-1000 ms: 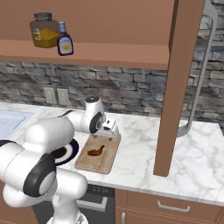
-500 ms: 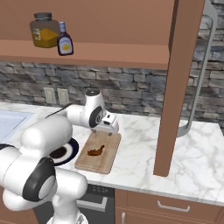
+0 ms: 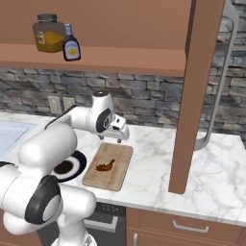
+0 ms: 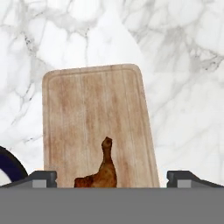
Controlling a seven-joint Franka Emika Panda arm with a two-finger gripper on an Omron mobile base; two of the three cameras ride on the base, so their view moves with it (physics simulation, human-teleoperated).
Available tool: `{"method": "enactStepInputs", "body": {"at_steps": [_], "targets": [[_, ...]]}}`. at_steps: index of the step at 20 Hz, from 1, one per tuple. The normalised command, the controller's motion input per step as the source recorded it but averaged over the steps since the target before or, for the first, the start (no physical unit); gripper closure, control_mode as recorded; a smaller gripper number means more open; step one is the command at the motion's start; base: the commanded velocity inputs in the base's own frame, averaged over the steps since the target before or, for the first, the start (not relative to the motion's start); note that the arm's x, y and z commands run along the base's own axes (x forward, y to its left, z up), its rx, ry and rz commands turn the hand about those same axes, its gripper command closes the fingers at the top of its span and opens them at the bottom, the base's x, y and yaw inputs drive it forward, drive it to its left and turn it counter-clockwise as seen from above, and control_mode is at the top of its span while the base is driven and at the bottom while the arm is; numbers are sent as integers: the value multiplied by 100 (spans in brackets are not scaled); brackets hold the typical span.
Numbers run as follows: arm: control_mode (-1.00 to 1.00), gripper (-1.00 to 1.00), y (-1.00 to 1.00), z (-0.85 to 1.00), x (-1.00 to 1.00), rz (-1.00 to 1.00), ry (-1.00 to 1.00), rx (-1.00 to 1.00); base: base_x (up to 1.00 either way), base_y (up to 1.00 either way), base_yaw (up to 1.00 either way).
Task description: Pick the chicken drumstick from the plate and place it on the cutting board. Then pick the condiment bottle from the cabinet and place it next to the cutting board.
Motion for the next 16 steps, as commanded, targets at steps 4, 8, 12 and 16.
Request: {"method": "enactStepInputs", "body": {"at_steps": [4,8,12,16], "targets": [[-100,-100,18,25,-4,0,0,1,0,0,0],[-100,-100,22,25,-6,0,1,1,0,0,0],[-100,-100,23,22,-8,0,2,1,0,0,0],[-100,-100,25,17,-10,0,1,1,0,0,0]]}}
